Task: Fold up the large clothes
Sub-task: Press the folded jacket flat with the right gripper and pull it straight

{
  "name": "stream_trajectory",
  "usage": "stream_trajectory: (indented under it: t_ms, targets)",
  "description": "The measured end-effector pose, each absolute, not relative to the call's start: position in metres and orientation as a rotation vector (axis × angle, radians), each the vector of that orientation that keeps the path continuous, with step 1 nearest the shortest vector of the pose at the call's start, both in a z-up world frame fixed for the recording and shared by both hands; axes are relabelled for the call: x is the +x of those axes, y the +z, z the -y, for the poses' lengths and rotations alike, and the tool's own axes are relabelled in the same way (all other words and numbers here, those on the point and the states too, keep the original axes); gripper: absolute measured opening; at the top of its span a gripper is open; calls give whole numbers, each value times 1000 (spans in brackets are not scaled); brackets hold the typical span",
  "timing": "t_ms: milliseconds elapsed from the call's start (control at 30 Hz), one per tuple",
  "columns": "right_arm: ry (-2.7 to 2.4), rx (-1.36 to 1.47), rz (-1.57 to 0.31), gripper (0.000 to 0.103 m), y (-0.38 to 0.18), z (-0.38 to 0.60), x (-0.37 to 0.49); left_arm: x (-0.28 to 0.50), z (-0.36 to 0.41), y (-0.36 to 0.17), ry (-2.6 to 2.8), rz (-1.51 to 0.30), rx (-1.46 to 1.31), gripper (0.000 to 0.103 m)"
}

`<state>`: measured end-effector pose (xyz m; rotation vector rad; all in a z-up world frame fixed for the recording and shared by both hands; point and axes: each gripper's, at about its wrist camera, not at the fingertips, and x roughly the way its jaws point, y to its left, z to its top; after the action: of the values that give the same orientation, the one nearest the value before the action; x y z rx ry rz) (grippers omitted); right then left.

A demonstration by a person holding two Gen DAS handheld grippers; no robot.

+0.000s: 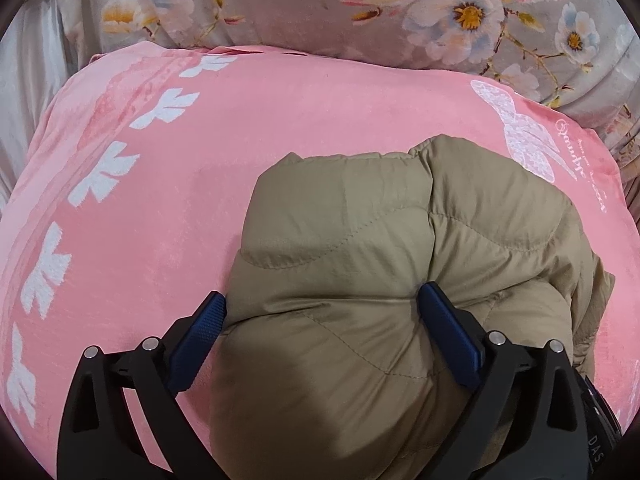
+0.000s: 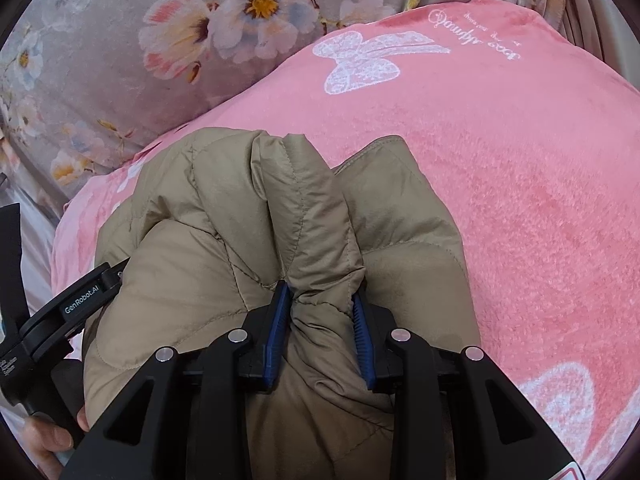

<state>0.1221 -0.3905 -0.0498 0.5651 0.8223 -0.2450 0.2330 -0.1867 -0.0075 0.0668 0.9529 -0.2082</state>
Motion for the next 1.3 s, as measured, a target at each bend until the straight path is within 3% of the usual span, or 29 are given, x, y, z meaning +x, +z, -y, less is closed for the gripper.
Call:
stream_trajectory:
  t_ms: [333,600,900,1300]
  targets:
    - [-204,615,-788,27,-56,398,118,231,187,-9,-203,-938,69,96]
    - [-176,598,-880,33,-12,399,54,176,147,30,-300,-986,44,95]
    - [-137,561,-981,24,-34,369,16,105,139,25,-308,-979,159,96]
    - [-75,588,-1005,18,-44,345,8,108,118,8,-306,-980,212,98]
